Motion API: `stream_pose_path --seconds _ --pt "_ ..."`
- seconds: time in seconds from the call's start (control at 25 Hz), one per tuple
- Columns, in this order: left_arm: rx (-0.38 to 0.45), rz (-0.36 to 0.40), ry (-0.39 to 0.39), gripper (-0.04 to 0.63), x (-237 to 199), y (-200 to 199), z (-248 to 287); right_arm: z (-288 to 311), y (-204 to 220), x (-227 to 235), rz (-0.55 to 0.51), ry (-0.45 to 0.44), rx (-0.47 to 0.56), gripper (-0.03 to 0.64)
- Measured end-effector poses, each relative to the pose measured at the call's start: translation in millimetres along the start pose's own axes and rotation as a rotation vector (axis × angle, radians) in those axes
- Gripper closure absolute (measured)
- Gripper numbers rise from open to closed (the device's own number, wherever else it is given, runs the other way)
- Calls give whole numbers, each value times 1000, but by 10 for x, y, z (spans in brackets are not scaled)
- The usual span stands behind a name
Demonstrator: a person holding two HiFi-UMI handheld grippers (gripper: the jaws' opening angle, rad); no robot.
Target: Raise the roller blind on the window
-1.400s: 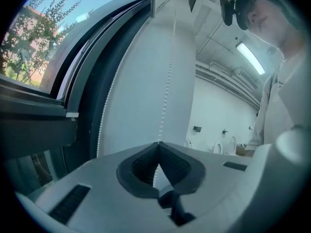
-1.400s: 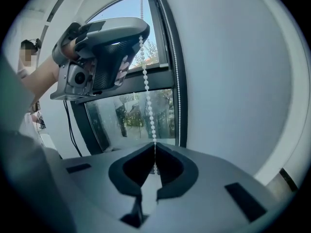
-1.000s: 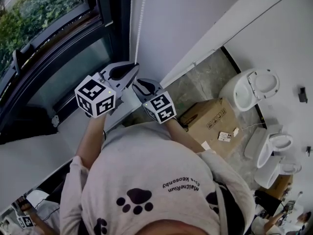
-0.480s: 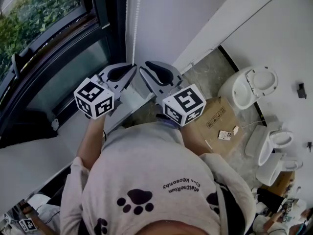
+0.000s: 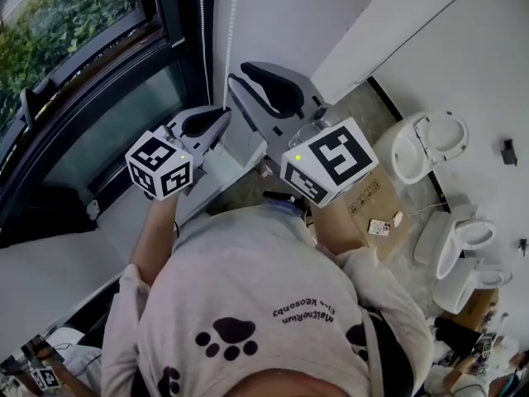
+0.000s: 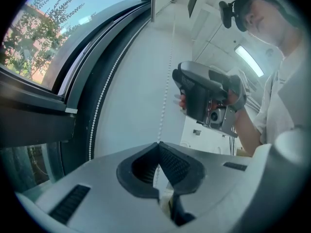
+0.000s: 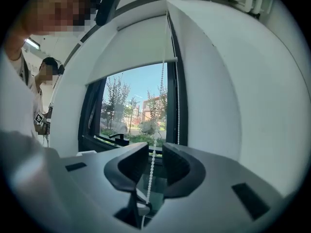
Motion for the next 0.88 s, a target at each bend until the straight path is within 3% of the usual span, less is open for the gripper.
stream_pose_path --seconds 0.4,0.68,0.88 --pt "11 0 -2 588 41 17 13 188 -408 -23 -28 37 85 548" --pt "18 -1 -7 587 28 28 0 232 -442 -29 -8 29 86 602" --pt "19 7 -19 588 40 33 -11 212 -431 -31 -20 41 92 606"
Point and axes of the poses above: the fingertips, and each gripper's own axes: z forward along the fingers, x to its right, y out of its underside, the point moved 7 cm from there along -z, backward along the fingers, and after that the axes turned 14 degrees about y, right-handed, at the moved point
